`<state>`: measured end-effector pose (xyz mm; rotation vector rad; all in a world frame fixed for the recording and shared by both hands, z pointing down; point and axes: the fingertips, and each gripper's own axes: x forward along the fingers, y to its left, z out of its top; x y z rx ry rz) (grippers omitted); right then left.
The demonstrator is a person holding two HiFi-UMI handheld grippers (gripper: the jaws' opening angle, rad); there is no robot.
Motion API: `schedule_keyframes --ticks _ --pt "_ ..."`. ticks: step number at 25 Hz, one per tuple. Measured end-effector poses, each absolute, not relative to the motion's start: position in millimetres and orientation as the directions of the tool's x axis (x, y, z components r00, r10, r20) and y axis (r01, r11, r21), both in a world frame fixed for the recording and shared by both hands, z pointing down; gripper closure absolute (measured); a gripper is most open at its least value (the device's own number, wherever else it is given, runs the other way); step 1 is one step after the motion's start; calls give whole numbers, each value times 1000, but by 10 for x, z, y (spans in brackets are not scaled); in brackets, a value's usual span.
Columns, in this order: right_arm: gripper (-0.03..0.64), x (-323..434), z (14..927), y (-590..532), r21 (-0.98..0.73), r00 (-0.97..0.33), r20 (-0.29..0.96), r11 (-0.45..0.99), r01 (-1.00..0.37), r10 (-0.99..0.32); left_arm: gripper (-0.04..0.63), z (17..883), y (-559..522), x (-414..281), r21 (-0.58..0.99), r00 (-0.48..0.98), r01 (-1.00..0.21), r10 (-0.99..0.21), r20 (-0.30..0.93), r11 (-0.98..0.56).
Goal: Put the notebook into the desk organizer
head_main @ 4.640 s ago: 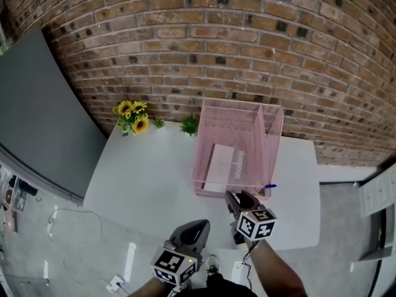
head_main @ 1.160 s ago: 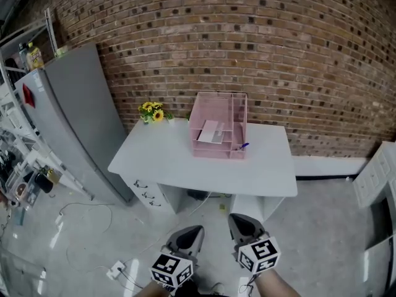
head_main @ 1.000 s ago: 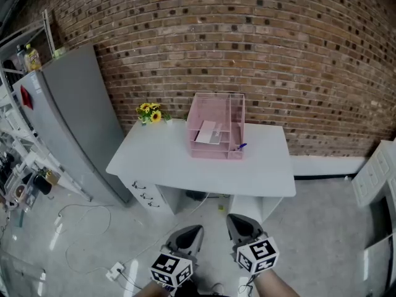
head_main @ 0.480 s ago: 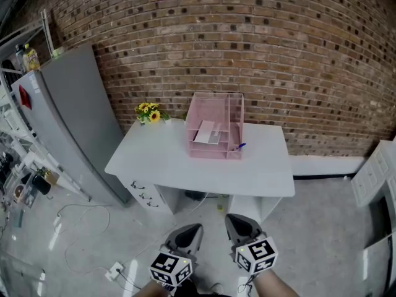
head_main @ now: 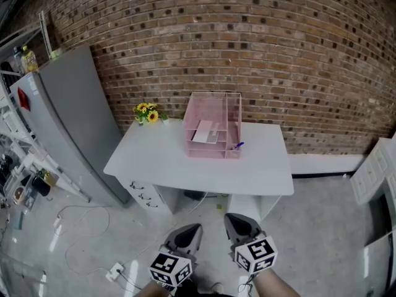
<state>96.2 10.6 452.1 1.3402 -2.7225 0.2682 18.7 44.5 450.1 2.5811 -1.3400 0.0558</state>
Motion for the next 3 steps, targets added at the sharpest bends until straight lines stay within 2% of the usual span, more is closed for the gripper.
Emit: schedule_keyframes --ticks 3 --pt "614 981 4528 112 -115 -609 163 598 -793 -777 591 4509 451 212 188 582 -810 -801 140 -555"
